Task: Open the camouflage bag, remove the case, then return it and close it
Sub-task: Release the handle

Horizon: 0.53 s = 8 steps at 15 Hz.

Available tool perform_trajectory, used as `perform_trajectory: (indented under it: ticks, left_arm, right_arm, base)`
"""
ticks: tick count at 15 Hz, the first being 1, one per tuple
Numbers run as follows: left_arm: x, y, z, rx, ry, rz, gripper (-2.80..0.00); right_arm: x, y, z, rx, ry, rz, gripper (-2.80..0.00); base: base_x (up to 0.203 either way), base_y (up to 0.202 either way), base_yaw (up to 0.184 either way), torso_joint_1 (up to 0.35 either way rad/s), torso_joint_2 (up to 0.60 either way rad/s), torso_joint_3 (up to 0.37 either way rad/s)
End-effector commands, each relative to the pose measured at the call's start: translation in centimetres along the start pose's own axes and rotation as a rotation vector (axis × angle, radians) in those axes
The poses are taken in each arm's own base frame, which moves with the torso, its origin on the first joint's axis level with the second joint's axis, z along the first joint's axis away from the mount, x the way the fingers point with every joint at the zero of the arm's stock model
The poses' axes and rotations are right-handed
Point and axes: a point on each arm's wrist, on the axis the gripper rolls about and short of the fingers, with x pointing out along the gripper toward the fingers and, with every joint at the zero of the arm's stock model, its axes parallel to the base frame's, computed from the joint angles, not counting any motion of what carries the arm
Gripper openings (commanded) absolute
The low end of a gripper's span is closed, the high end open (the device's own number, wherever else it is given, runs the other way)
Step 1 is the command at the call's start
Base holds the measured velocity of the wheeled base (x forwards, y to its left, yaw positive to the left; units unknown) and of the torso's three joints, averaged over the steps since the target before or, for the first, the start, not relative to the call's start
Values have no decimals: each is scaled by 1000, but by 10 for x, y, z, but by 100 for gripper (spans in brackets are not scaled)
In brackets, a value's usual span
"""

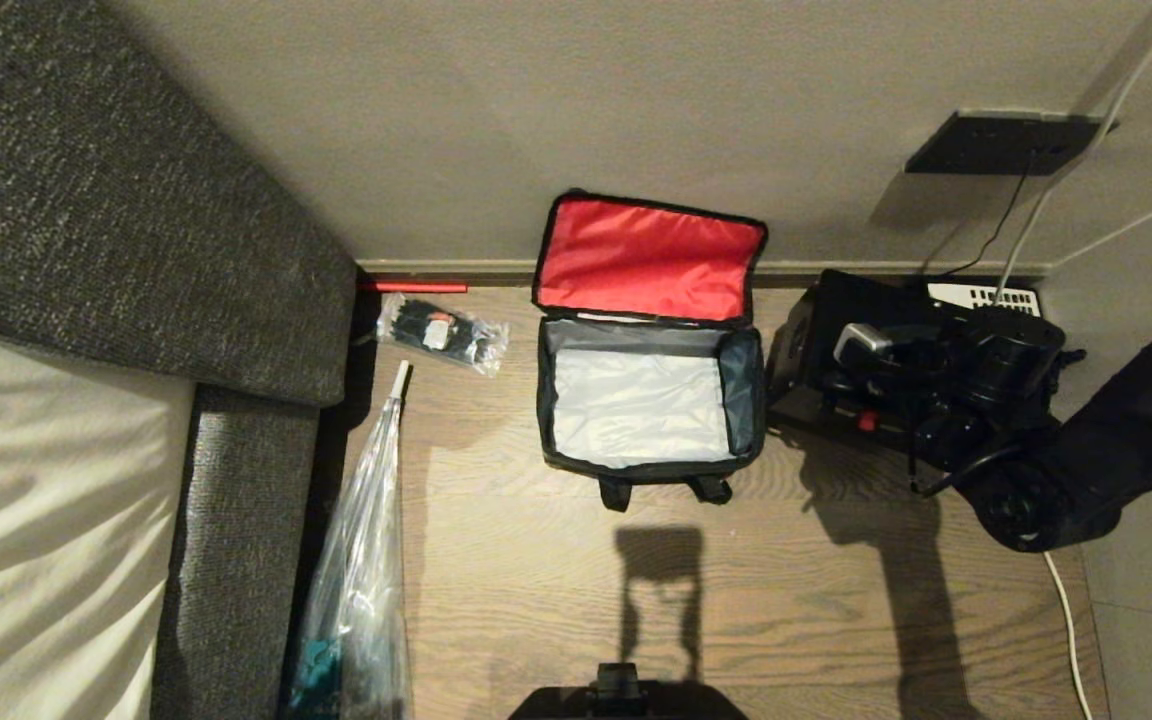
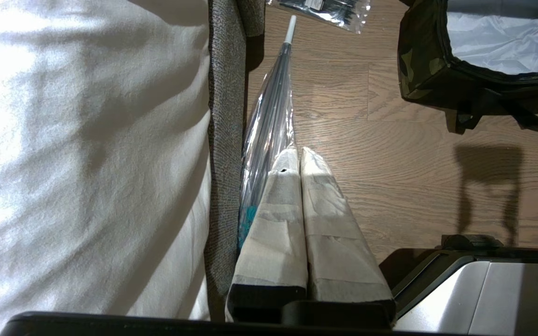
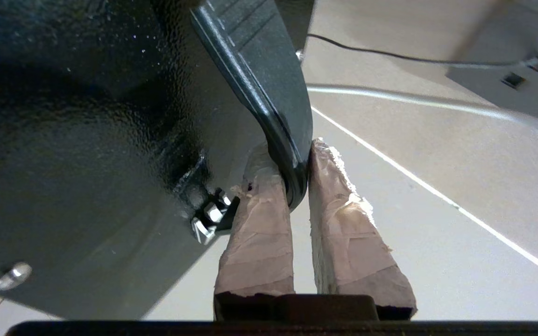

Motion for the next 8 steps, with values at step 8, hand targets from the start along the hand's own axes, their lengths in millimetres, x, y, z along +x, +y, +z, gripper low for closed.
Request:
perform_trajectory:
  ticks: [8]
  left_arm:
    - [0, 0, 0, 0, 0, 1, -280]
  right_arm:
    - [17, 52, 4, -19, 23, 74, -280]
  base:
    - [0, 0, 0, 0, 0, 0]
